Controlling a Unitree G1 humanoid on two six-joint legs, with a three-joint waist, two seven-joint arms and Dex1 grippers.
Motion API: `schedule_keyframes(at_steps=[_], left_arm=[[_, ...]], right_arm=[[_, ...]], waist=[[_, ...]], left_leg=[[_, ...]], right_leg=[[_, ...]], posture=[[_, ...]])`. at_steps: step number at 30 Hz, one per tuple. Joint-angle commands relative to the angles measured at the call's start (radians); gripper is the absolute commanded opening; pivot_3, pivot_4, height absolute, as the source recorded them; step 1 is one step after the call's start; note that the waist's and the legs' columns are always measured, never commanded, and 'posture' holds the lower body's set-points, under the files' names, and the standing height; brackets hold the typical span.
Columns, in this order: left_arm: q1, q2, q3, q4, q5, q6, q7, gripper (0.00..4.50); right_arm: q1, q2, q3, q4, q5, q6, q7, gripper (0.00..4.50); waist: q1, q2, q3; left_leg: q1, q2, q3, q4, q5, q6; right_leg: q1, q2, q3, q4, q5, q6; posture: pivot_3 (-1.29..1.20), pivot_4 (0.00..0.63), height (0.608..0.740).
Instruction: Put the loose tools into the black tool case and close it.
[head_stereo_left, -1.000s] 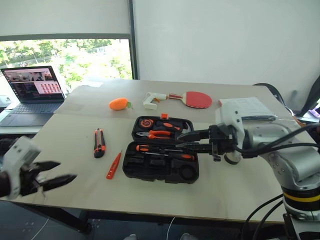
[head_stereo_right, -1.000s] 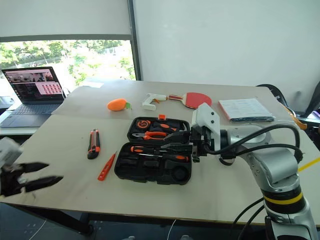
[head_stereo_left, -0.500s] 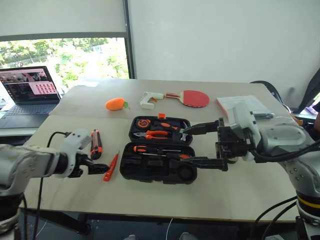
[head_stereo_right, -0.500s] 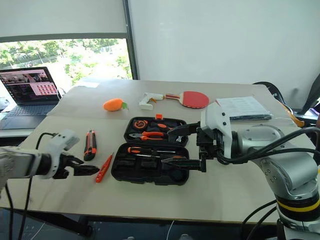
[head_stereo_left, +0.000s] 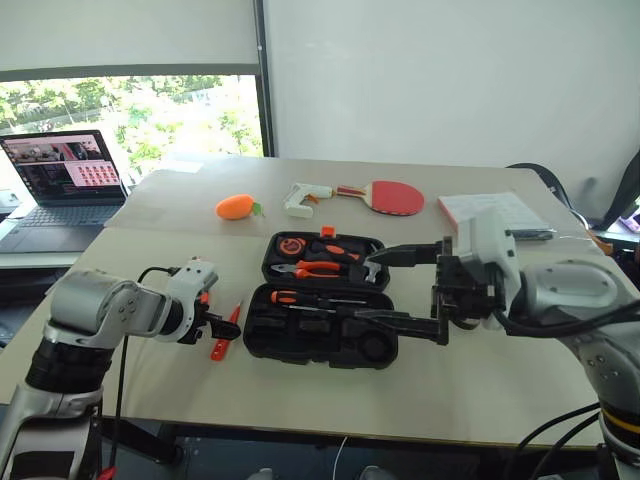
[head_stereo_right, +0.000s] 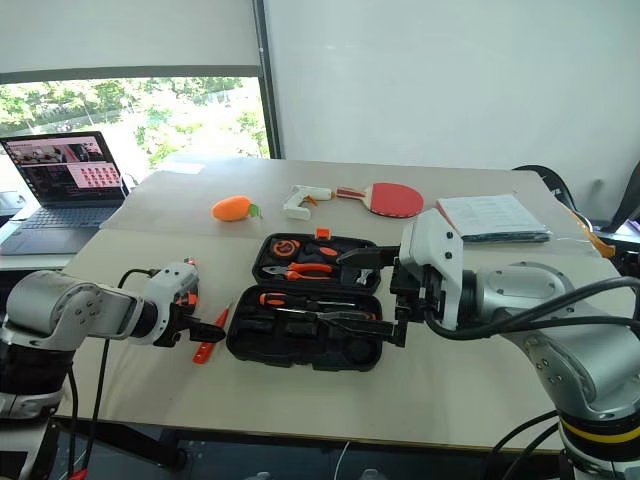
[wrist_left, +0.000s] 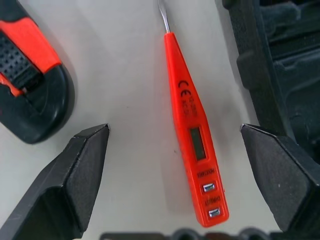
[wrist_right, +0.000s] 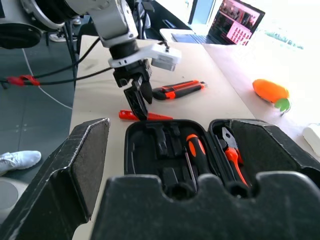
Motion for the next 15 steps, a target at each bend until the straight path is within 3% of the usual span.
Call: schedule_keyframes(at_steps=[1, 4, 6, 13, 15], left_arm=[[-0.022, -0.019, -0.071, 0.039, 0.023, 0.003, -0.012, 4.24], [-0.03, -0.021, -0.113, 0.054, 0.023, 0.003, -0.034, 3.51], [-0.032, -0.024, -0.149, 0.061, 0.033, 0.003, -0.047, 2.65], [-0.053, -0.032, -0.221, 0.097, 0.088, -0.027, -0.084, 0.48], [-0.06, -0.029, -0.227, 0.11, 0.1, -0.034, -0.097, 0.45]], right_arm=[[0.011, 0.0, -0.036, -0.047, 0.035, 0.0, -0.049, 4.5], [0.016, 0.0, -0.036, -0.058, 0.049, -0.002, -0.078, 4.5], [0.018, 0.001, -0.038, -0.063, 0.061, -0.004, -0.096, 4.5], [0.034, -0.004, -0.04, -0.075, 0.081, -0.012, -0.132, 4.5], [0.039, -0.008, -0.04, -0.077, 0.084, -0.014, -0.135, 4.5]], waist=[[0.001, 0.0, 0.0], [0.001, 0.001, -0.001], [0.001, 0.002, -0.001], [0.004, 0.004, -0.003], [0.004, 0.006, -0.005]], left_leg=[[0.0, 0.0, 0.0, 0.0, 0.0, 0.0], [0.001, -0.001, 0.0, 0.0, 0.0, 0.0], [0.001, -0.001, 0.0, 0.0, 0.0, 0.0], [0.001, -0.001, 0.001, 0.0, 0.0, 0.0], [0.002, -0.001, 0.001, 0.0, 0.0, 0.0]], right_leg=[[0.0, 0.0, 0.0, 0.0, 0.0, 0.0], [0.002, 0.0, 0.0, 0.0, 0.0, 0.0], [0.002, 0.0, 0.0, 0.0, 0.0, 0.0], [0.003, 0.0, 0.0, 0.0, 0.0, 0.001], [0.003, 0.0, 0.0, 0.0, 0.0, 0.001]], posture=[[0.0, 0.15, 0.74], [0.0, 0.15, 0.74], [0.0, 0.15, 0.74], [0.0, 0.15, 0.74], [0.0, 0.15, 0.74]])
